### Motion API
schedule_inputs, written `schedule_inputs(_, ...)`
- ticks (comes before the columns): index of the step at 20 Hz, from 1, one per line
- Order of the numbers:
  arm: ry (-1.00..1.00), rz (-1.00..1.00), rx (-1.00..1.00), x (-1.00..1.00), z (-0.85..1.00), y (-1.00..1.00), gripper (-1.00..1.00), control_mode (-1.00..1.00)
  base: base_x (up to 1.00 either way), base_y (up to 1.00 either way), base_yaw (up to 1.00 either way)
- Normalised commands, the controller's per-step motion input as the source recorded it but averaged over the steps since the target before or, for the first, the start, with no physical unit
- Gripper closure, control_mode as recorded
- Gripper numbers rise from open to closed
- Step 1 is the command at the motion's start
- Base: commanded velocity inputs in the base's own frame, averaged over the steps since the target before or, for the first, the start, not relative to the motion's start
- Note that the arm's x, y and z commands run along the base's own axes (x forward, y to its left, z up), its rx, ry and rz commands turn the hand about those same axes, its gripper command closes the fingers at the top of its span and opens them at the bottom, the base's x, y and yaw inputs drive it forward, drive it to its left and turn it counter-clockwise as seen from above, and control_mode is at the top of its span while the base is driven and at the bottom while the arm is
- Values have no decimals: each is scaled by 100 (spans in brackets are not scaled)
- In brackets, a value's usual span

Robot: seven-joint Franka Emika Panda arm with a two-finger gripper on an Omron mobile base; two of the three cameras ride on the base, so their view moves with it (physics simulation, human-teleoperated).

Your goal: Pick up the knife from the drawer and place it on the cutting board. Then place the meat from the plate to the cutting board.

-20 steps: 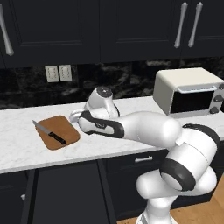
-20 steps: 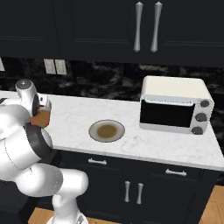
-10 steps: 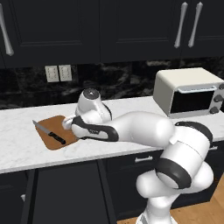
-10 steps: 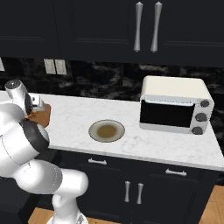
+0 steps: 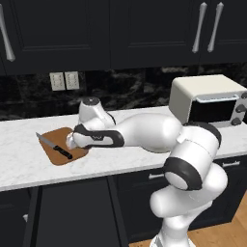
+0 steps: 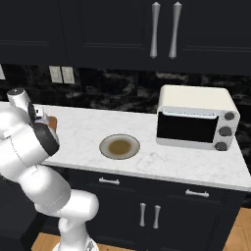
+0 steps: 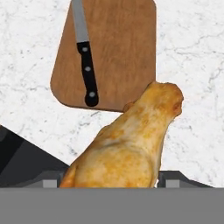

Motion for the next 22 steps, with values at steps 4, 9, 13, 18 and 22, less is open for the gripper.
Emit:
schedule_inputs(4,-1,9,0,16,-47,2,100,-100,0,0,0)
schedule_inputs(9,0,10,0,23,-12,5,100,-100,0,0,0)
schedule_inputs(13,3,7,-1,38,0,21,100,-100,0,0,0)
schedule_inputs(18,8,3,-6,34,0,26,100,-100,0,0,0)
schedule_inputs(22,5,1,-7,22,-4,28,100,-100,0,0,0)
